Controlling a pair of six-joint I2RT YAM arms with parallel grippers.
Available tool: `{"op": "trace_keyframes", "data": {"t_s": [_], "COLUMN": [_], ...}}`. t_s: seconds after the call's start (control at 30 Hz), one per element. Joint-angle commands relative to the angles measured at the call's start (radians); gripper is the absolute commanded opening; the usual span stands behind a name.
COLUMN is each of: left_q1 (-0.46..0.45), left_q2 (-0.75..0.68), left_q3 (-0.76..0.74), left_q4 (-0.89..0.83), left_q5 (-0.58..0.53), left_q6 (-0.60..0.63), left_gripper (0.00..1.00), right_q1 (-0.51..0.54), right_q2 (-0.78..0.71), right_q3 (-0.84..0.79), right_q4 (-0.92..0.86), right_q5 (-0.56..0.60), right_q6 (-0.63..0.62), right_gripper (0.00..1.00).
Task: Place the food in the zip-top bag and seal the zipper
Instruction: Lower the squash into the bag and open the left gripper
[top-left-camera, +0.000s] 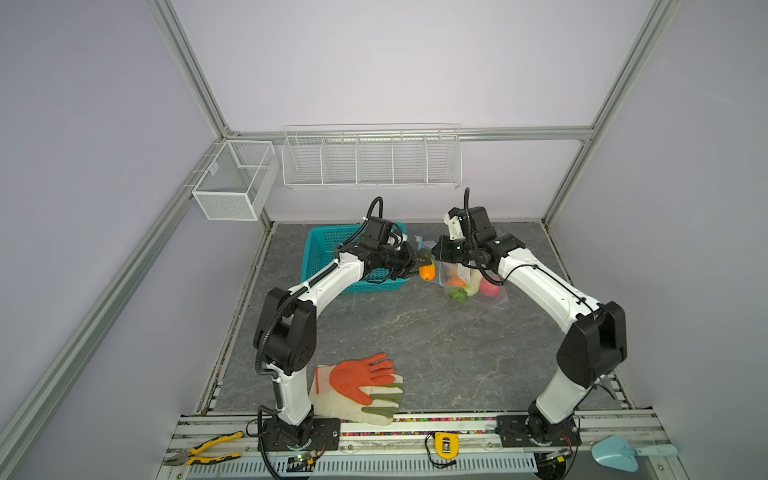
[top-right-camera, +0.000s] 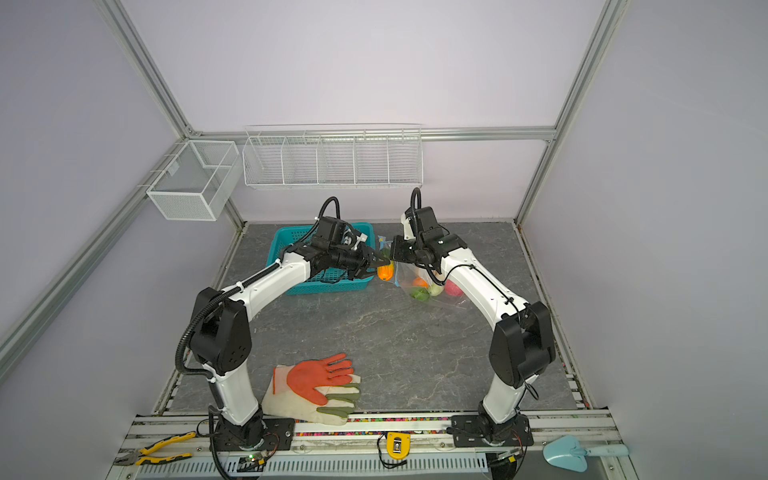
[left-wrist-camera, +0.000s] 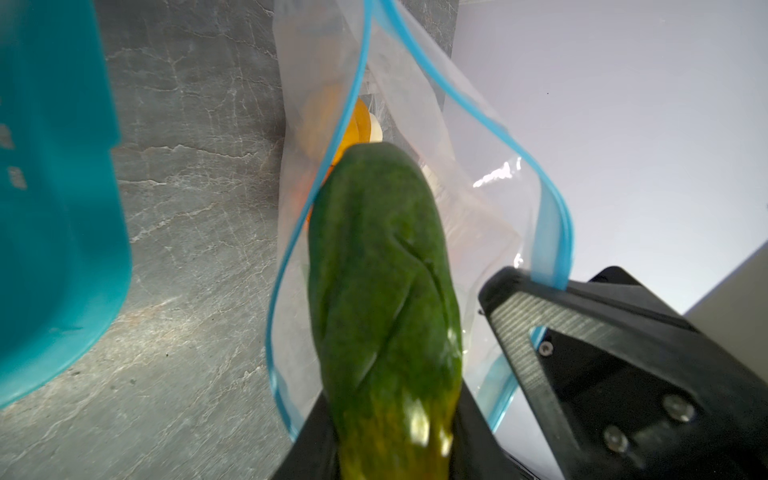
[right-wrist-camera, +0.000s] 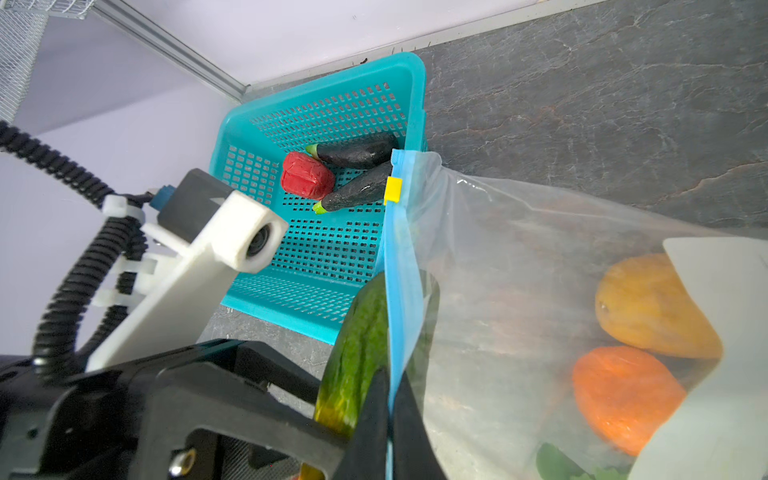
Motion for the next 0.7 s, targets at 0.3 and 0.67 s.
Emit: {"op": "trace_keyframes", "data": {"t_s": [0.3, 0.67], "left_q1": [-0.014, -0.020], "left_q2": [0.041, 0.061], "left_q3": [0.059, 0.074], "left_q4": [0.016, -0.005], "left_q5": [-0.023, -0.033], "left_q6": [-0.006, 0.012], "left_gripper": [0.36, 0.47], "right_q1": [0.006, 0.005], "right_q2": [-0.023, -0.019], "right_q3": [0.013, 0.015], "right_q4": [0.020, 0.019], "right_q5": [-0.013, -0.013], "right_q6": [0.002, 0.001], "right_gripper": [0.07, 0.07]}}
